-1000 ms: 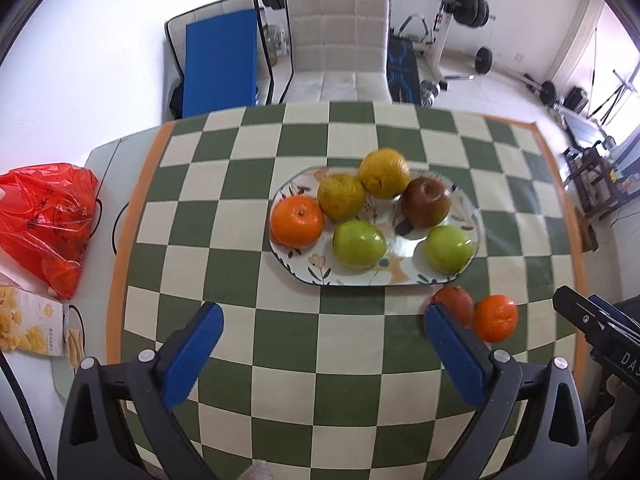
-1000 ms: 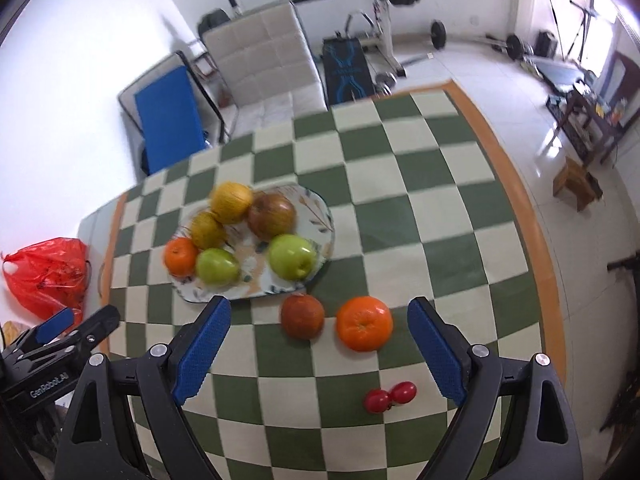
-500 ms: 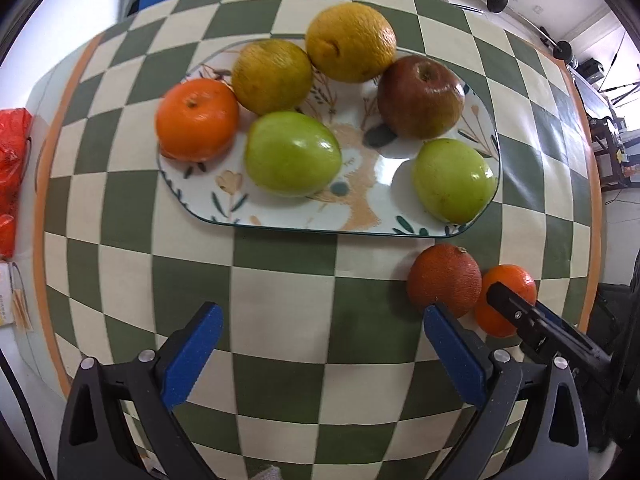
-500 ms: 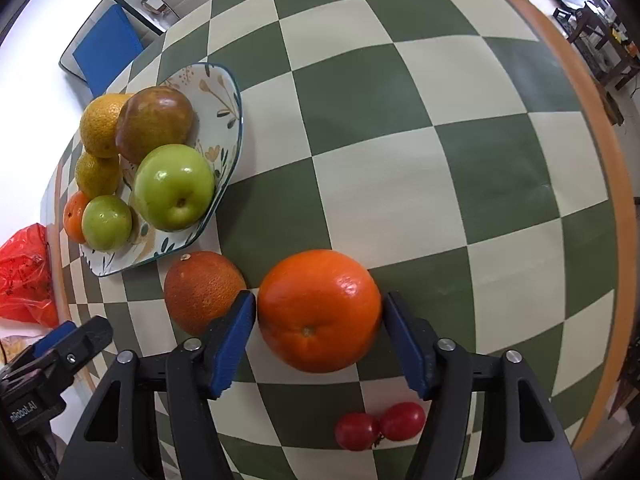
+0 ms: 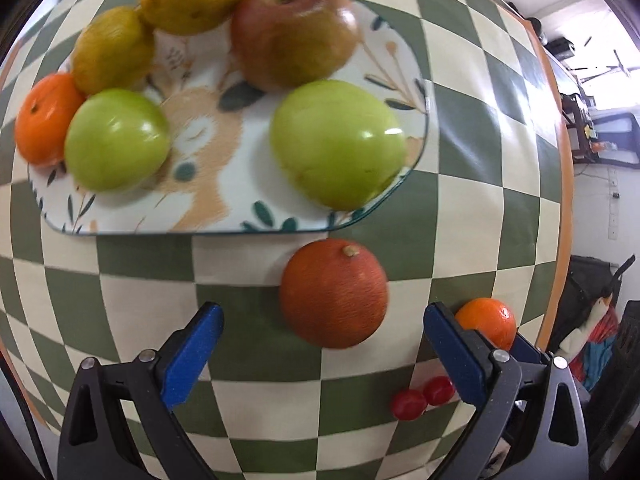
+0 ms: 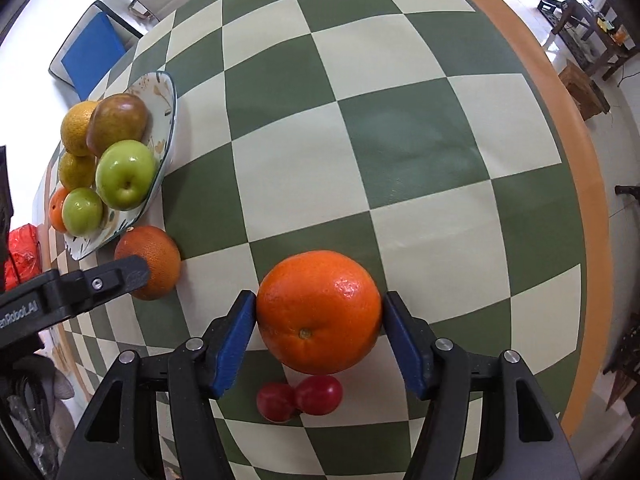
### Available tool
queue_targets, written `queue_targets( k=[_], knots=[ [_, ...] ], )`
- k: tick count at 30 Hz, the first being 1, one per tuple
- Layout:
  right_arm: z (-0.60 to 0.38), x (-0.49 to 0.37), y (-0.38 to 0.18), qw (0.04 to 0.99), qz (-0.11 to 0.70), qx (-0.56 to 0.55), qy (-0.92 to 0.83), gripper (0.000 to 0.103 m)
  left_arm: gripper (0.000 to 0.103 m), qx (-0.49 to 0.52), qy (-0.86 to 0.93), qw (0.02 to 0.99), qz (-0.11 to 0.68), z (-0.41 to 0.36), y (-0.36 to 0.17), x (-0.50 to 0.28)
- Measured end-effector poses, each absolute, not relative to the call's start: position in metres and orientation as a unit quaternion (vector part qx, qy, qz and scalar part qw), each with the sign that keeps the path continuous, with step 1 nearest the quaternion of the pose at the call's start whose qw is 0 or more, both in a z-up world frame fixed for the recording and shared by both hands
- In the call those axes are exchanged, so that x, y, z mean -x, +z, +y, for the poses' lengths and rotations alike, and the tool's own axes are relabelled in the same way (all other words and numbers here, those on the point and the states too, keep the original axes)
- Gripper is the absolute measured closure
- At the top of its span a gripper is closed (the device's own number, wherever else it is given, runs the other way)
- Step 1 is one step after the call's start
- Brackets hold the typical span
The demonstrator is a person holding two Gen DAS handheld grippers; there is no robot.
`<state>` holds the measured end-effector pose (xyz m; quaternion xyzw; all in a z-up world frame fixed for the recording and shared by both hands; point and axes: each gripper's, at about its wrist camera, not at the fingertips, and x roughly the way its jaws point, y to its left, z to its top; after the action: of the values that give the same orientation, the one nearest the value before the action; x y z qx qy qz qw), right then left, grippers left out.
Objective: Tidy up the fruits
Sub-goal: 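Grasp the large orange with right tool while left tool grasps the brown fruit, then carry both fruits onto the plate and open both tools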
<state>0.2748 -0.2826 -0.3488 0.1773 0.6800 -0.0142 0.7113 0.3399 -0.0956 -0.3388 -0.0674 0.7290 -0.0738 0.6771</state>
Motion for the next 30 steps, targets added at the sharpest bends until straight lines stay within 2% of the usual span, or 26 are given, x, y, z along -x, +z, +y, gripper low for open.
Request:
queue_targets(
  k=[1,3,4,12,19,25,30],
  knots=[
    [-0.282,-0.275,-0.350,0.711,0.680,-0.178,-0.015,0.036,0.012,0.057,-0.075,0.683,0.725,-0.101,-0.340,-0.340],
    [-0.280,-0.274,-0.350,0.712,0.680,-0.176,-0.015,0.036,0.036,0.049,-0.078,0.685,0.722,-0.109,-0.345,-0.345],
    [-0.279,-0.274,-0.350,0.712,0.680,-0.175,-0.016,0.036,0.052,0.044,-0.077,0.684,0.724,-0.111,-0.348,-0.345],
    [-0.283,-0.285,-0.354,0.706,0.685,-0.179,-0.017,0.035,0.052,0.042,-0.075,0.696,0.713,-0.111,-0.347,-0.331],
    [-0.285,-0.287,-0.354,0.720,0.670,-0.179,-0.015,0.036,0.052,0.056,-0.076,0.704,0.703,-0.079,-0.330,-0.307],
    [-0.280,-0.290,-0.346,0.733,0.654,-0.187,0.002,0.036,0.052,0.105,-0.085,0.725,0.675,-0.052,-0.280,-0.312],
    [-0.272,-0.305,-0.323,0.744,0.631,-0.217,0.029,0.037,0.052,0.164,-0.085,0.725,0.663,-0.026,-0.250,-0.352]
  ],
)
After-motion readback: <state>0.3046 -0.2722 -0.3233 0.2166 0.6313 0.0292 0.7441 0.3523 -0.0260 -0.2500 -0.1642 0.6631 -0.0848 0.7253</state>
